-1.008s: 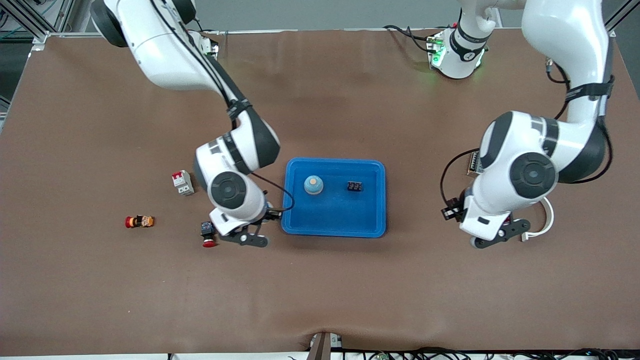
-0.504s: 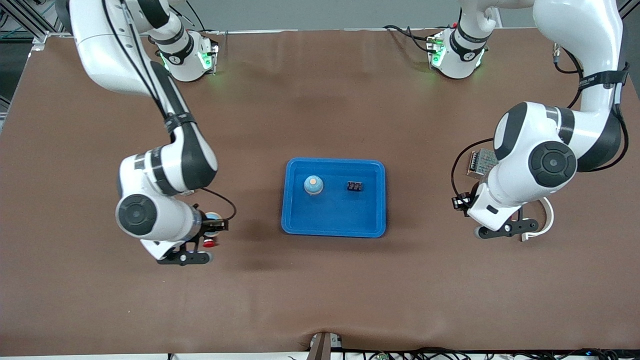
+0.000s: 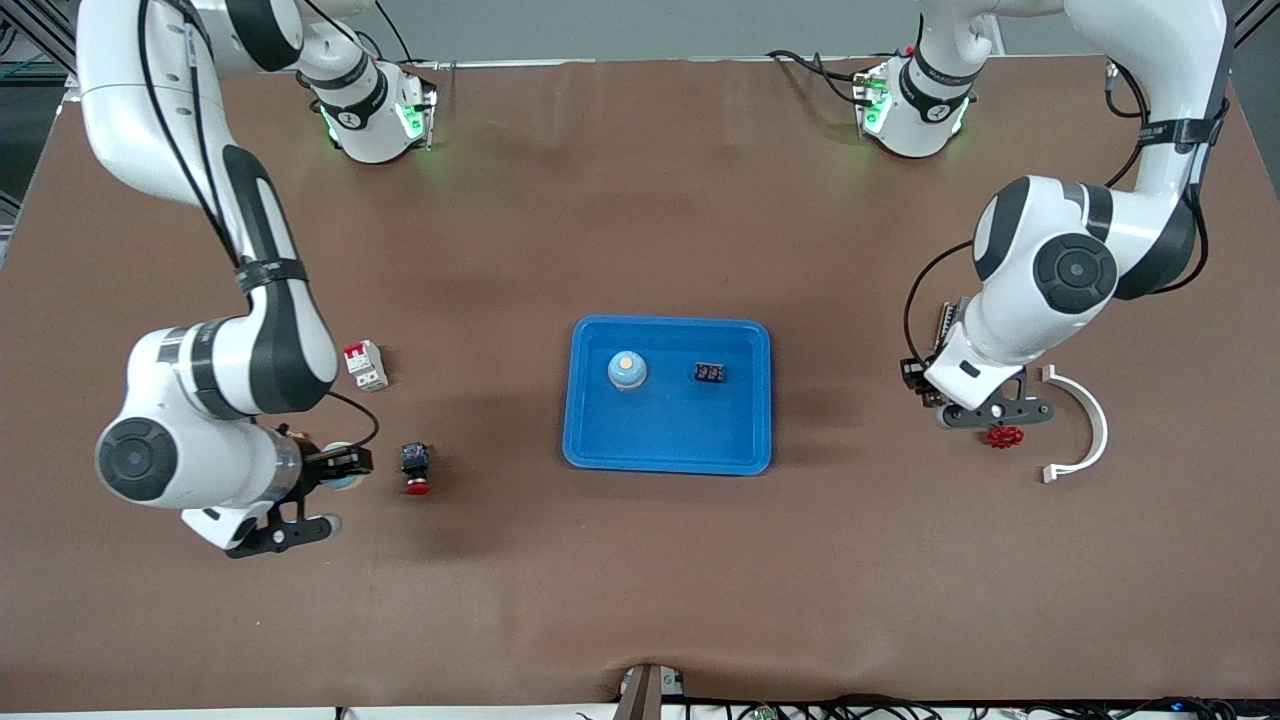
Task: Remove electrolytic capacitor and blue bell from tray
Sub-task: 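Carry the capacitor toward the power supply while the right gripper carries the bell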
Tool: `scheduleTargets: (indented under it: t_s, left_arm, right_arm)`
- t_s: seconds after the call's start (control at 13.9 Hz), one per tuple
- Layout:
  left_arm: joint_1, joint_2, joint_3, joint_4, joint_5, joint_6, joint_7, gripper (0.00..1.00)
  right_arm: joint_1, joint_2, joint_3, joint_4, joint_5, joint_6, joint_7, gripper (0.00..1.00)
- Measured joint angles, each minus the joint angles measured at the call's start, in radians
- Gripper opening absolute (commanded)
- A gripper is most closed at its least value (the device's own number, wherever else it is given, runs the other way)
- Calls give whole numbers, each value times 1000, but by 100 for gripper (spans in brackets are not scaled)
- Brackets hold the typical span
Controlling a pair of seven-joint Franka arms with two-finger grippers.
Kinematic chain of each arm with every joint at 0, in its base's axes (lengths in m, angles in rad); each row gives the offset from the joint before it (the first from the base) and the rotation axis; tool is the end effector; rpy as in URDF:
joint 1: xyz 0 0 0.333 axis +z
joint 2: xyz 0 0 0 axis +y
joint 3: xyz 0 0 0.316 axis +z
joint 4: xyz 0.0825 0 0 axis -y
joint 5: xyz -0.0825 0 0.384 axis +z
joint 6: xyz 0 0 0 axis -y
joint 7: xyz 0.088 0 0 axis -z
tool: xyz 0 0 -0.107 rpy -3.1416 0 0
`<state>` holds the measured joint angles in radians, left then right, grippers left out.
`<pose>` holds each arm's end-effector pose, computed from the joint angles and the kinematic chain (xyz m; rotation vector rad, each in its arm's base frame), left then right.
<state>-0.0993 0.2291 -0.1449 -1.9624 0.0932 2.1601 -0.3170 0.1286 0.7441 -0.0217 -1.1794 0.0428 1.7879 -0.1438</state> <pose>0.5810 -0.1378 0.3575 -3.0913 -0.0358 0.0232 0.7313 0.0865 0.3366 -3.0830 -0.3770 0.2099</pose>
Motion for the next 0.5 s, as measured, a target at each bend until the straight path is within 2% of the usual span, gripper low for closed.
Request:
scheduleTargets:
  t_s: [0.29, 0.5]
  left_arm:
    - [0, -58, -3, -120, 0, 72, 21, 0]
    - [0, -75, -4, -215, 0, 165, 27, 0]
  right_arm:
    - [-27, 1, 0, -39, -43, 32, -78, 49]
    - [-47, 3, 0, -122, -43, 135, -142, 49]
